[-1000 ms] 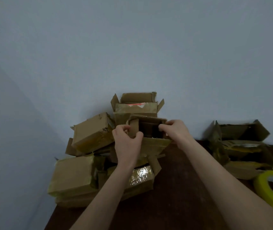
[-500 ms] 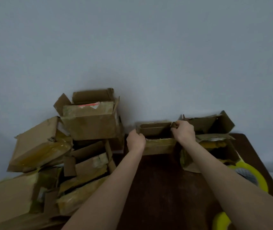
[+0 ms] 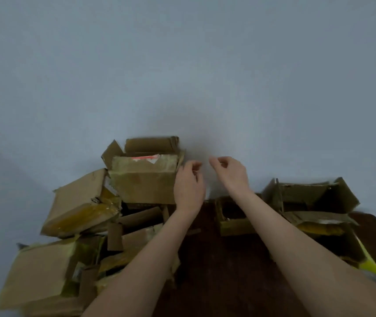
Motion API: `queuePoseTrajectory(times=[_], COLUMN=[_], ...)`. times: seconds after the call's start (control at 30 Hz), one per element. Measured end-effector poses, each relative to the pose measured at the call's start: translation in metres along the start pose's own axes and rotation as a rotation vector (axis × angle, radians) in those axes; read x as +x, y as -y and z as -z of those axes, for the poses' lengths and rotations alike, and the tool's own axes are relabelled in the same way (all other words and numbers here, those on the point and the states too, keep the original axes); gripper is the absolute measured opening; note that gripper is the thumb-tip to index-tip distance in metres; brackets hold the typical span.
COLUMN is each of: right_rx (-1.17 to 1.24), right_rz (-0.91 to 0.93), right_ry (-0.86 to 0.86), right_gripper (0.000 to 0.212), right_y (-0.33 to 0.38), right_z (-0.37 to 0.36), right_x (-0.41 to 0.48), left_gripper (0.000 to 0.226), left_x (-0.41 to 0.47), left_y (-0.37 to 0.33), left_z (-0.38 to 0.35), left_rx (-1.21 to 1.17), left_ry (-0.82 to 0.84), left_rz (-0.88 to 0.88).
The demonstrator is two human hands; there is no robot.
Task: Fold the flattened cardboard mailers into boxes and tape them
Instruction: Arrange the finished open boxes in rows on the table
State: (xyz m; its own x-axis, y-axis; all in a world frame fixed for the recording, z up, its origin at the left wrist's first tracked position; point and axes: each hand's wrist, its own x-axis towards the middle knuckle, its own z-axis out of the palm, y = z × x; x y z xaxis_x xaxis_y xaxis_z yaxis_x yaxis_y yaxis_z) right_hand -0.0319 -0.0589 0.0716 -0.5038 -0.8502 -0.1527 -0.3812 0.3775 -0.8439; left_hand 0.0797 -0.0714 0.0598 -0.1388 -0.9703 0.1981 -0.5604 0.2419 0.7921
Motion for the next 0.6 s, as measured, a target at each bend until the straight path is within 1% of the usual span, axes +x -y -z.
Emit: queuePoseTrajectory(times=[0.07, 0.1, 0.13, 0.17, 0.2, 0.23, 0.3, 0.33, 0.4, 0.43, 0.47, 0.5, 0.53, 0.57, 0.6], right_rx=[0.132, 0.153, 0.15, 0.157, 0.188, 0.266, 0.499, 0.574, 0.618, 0.613, 0.56, 0.49, 0.423, 0.392, 0.395], right_rz=[-0.02, -0.015, -0.013, -0.037, -0.061, -0.105, -0.228, -0.262, -0.281, -0.29, -0.299, -0.283, -0.261, -0.251, -0.244], right_ry=[0.087, 0.124, 0.158, 0.19, 0.212, 0.226, 0.274, 0.285, 0.284, 0.271, 0.257, 0.221, 0.179, 0.131, 0.092], right_gripper=[0.056, 0.063, 0.077, 0.092, 0.098, 0.096, 0.085, 0.086, 0.091, 0.087, 0.075, 0.053, 0.03, 0.013, 0.009], right_y=[0.031, 0.043, 0.054, 0.061, 0.067, 0.069, 0.078, 0.08, 0.082, 0.082, 0.082, 0.081, 0.079, 0.076, 0.074], right_z=[-0.021, -0.03, -0.038, -0.046, -0.054, -0.062, -0.069, -0.071, -0.075, -0.076, -0.078, -0.081, -0.083, -0.086, -0.086], right_x=[0.004, 0.002, 0.0, -0.001, -0.002, -0.001, -0.006, -0.009, -0.01, -0.013, -0.016, -0.019, -0.022, -0.024, -0.028], left_gripper=[0.015, 0.012, 0.01, 0.01, 0.009, 0.009, 0.01, 0.011, 0.015, 0.021, 0.03, 0.04, 0.05, 0.058, 0.064], left_x=[0.011, 0.016, 0.022, 0.029, 0.033, 0.035, 0.032, 0.029, 0.026, 0.028, 0.033, 0.038, 0.044, 0.05, 0.054], left_y=[-0.001, 0.002, 0.006, 0.014, 0.022, 0.03, 0.046, 0.052, 0.06, 0.062, 0.064, 0.066, 0.069, 0.072, 0.074], left_z=[0.035, 0.053, 0.071, 0.086, 0.099, 0.109, 0.118, 0.12, 0.127, 0.132, 0.14, 0.148, 0.156, 0.162, 0.167], left_rx=[0.082, 0.125, 0.151, 0.157, 0.162, 0.171, 0.189, 0.188, 0.185, 0.185, 0.183, 0.173, 0.151, 0.105, 0.039], left_ry=[-0.193, -0.277, -0.335, -0.356, -0.333, -0.281, -0.176, -0.174, -0.309, -0.39, -0.439, -0.437, -0.395, -0.323, -0.241], left_rz=[-0.139, -0.195, -0.229, -0.25, -0.272, -0.303, -0.34, -0.315, -0.214, -0.151, -0.087, -0.017, 0.067, 0.162, 0.254])
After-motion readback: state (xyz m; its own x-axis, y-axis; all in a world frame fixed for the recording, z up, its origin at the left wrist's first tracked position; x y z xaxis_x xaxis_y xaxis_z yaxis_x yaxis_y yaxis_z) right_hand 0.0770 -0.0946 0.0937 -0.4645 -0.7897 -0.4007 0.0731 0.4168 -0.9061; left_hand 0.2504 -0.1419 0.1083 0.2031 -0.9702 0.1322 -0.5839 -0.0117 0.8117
